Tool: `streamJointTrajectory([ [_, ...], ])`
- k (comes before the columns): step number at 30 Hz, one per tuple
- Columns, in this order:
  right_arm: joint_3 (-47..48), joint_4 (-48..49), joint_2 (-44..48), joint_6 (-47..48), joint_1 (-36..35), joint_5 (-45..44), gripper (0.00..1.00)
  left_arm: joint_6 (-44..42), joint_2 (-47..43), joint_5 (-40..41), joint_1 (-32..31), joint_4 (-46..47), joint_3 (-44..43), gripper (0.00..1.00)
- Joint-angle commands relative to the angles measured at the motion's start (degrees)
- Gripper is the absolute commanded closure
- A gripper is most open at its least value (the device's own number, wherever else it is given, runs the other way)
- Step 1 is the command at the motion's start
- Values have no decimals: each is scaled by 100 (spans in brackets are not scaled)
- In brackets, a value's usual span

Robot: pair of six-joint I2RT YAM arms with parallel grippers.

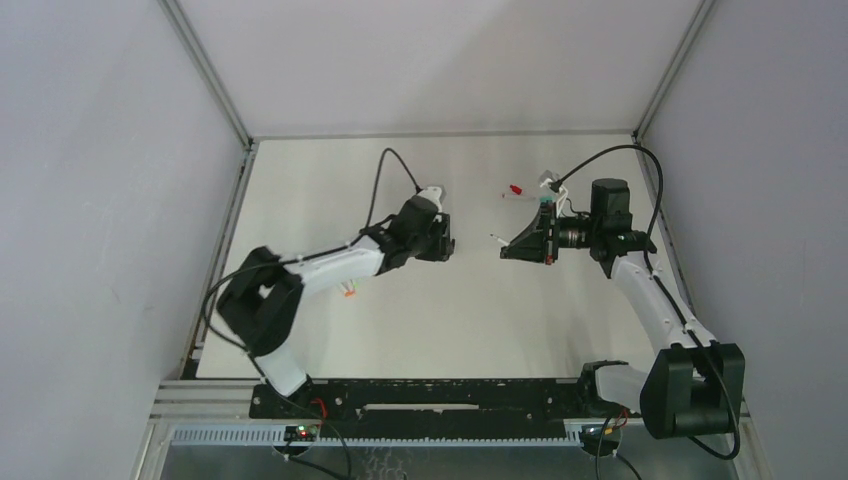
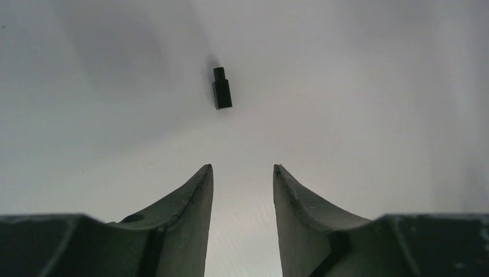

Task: Insert the pens into the pen caps
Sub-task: Move the pen cap to the center of the board.

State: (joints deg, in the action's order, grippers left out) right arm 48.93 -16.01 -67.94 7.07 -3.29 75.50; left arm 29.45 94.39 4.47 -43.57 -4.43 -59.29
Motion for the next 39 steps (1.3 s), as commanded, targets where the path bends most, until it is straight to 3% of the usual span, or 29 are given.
streamJointTrajectory([
  [1,241,-114,-19,141,89,53,100,-404,825,75,40,-1161,-1184,54],
  [11,318,-269,-105,231,135,100,100,-565,2305,-284,270,-2001,-2786,59],
  [20,380,-416,-189,322,148,135,100,-678,2883,-403,349,-2342,-3449,64],
  [30,390,-429,-176,342,206,175,100,-1021,3057,-907,357,-2629,-3700,92],
  [35,422,-513,-158,390,248,219,100,-2108,2379,-1827,315,-2407,-3040,96],
  [39,462,-596,-136,458,284,260,100,-3615,1529,-2034,172,-2385,-2274,96],
])
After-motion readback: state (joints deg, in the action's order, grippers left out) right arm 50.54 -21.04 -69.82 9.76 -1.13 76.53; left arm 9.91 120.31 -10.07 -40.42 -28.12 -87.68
